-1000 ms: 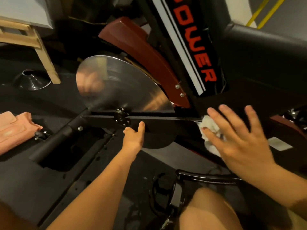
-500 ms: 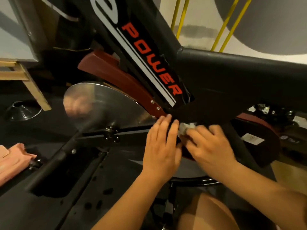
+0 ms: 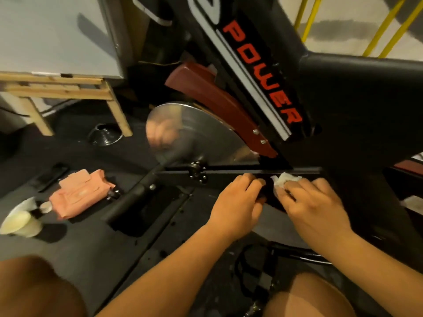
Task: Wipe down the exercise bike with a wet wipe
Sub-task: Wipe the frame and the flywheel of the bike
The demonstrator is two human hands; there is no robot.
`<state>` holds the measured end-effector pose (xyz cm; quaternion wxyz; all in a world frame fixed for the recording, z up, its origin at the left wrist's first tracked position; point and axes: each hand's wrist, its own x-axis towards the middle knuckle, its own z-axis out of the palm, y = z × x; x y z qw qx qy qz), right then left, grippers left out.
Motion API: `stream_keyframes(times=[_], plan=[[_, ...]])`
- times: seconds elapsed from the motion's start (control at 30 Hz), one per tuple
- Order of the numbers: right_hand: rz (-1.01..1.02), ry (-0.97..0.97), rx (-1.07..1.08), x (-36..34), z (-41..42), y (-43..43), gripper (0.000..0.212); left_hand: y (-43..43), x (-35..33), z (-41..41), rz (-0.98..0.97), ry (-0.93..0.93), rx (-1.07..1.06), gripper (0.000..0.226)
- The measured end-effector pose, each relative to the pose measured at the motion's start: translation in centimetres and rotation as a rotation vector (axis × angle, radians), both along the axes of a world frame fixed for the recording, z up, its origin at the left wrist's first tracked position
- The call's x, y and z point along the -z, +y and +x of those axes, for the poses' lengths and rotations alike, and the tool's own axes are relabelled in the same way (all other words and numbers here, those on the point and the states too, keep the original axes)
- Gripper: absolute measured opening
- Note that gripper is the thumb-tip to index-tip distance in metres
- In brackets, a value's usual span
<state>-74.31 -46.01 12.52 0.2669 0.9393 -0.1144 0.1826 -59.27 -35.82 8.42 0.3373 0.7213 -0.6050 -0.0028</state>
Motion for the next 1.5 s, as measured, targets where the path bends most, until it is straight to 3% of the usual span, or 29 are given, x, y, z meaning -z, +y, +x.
stream_keyframes(times=[0.23,0.5,0.67,0.77,0.9,1.03,1.2,1.37,1.5], plan=[[0.057,0.090,-0.078,3.5,7.9,0.5,0.017,5.4,2.0,5.3,0.233,0.084,-0.222,0.045],[-0.048,0.153,-0.140,7.2,14.6,1.0,0.012,8.8,5.4,10.1,0.219,0.232,-0.351,0.037],[0.126,0.259,-0.069,7.1,18.3,2.1,0.013,11.1,6.9,15.5,0.242,0.410,-0.423,0.025],[0.220,0.351,0.200,7.1,21.0,3.3,0.021,11.6,8.0,18.2,0.307,0.479,-0.365,0.021],[0.288,0.250,0.420,7.4,23.5,5.0,0.015,12.3,9.2,22.3,0.408,0.585,-0.287,0.021],[0.603,0.156,0.365,5.3,26.1,6.0,0.006,15.2,10.7,25.6,0.414,0.684,-0.294,0.020],[0.739,0.284,0.168,5.3,32.4,8.1,0.003,18.5,13.6,29.6,0.406,0.594,-0.470,0.035],[0.882,0.235,0.102,12.1,38.4,9.9,0.012,20.7,20.0,32.0,0.935,0.308,-0.157,0.076],[0.887,0.378,0.114,21.9,43.2,9.5,0.021,20.7,22.8,32.9,0.988,0.073,-0.115,0.069]])
